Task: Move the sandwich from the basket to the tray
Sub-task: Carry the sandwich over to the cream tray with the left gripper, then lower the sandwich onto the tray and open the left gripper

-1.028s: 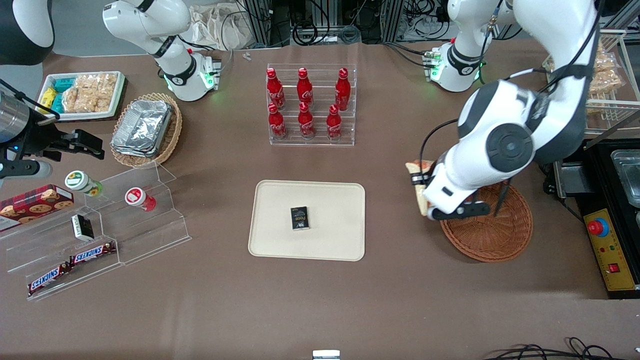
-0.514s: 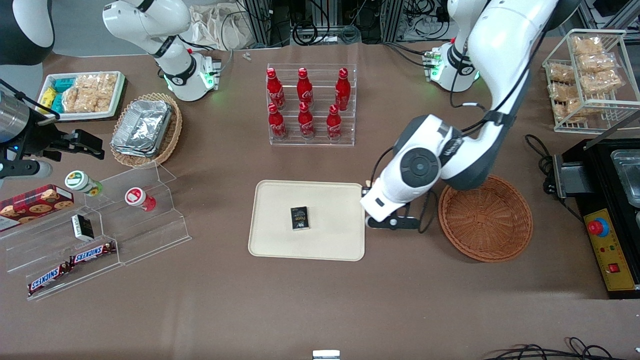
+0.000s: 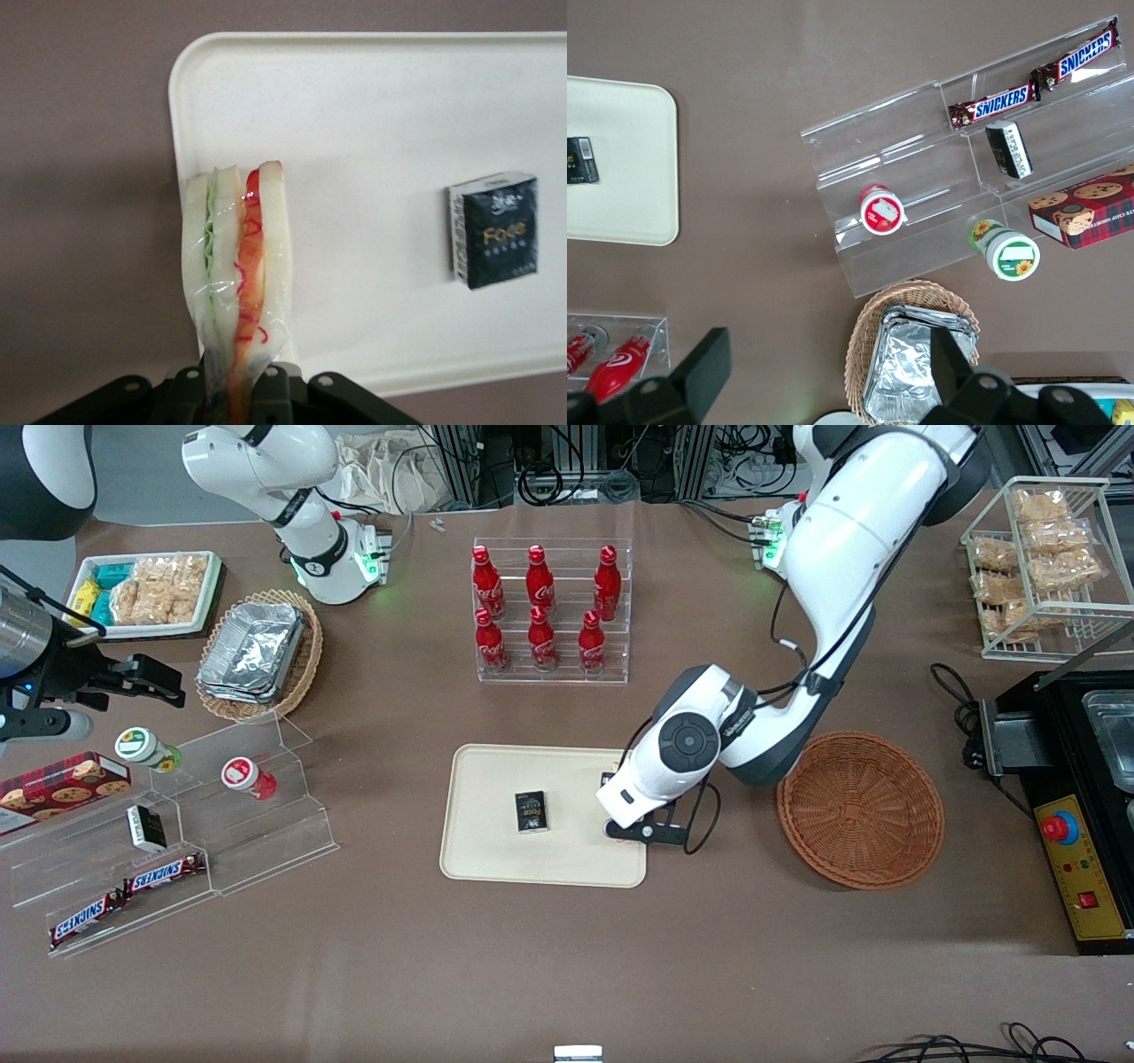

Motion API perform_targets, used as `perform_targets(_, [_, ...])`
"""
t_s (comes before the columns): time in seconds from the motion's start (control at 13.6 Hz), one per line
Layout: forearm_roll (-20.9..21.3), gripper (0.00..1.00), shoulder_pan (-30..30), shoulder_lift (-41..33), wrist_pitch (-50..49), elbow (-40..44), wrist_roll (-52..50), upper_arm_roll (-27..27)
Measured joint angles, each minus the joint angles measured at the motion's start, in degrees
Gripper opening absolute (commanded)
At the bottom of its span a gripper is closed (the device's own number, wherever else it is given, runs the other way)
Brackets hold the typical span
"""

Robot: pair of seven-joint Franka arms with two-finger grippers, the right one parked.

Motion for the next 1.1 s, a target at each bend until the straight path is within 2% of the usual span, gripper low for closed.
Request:
perform_targets(0.07, [0.2,0.2,0.0,1.2,1.1,0.1,0.0,0.0])
perform_targets(0.15, [0.2,0.67,0.0,2.2,1.6,0.3,0.0,0.0])
perform_targets(0.22, [0.3,0.99,-0.1,2.7,1.8,0.4,0.0,0.0])
perform_targets(0.66, [0.3,1.0,0.0,2.4,-0.4,2.0,-2.2,0.0])
perform_targets(1.1, [-0.6,0.99,6.7,-6.3,-22.1,7.3,0.0,-0.1])
